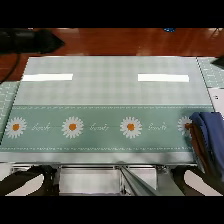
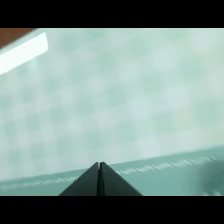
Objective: Fold the shirts.
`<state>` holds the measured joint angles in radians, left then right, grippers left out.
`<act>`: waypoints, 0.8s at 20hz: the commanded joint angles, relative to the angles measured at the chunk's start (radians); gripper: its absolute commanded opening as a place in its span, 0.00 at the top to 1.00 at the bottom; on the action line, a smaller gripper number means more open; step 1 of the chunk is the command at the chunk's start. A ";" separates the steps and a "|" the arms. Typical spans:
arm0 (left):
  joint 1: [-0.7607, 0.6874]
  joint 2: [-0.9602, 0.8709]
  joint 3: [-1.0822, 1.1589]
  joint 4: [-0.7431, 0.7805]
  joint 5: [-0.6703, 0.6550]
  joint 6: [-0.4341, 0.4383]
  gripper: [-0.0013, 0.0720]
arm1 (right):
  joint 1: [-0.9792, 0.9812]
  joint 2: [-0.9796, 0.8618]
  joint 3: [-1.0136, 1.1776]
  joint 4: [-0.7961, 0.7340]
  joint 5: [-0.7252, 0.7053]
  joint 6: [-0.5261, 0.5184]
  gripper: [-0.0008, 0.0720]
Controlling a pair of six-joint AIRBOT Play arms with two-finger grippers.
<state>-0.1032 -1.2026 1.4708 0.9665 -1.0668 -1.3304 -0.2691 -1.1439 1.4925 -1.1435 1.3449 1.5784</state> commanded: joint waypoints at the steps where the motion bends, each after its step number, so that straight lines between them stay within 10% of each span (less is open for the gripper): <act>1: -0.119 -0.076 -0.009 0.381 -0.069 -0.132 0.96 | 0.401 -0.138 0.014 -0.372 -0.128 0.058 0.96; 16: -0.077 -0.144 -0.089 0.448 -0.120 -0.227 0.96 | 0.472 -0.325 0.014 -0.456 -0.044 0.114 0.96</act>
<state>-0.1795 -1.3453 1.3827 1.4078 -1.1854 -1.5536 0.1989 -1.4658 1.5066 -1.5940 1.2999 1.6920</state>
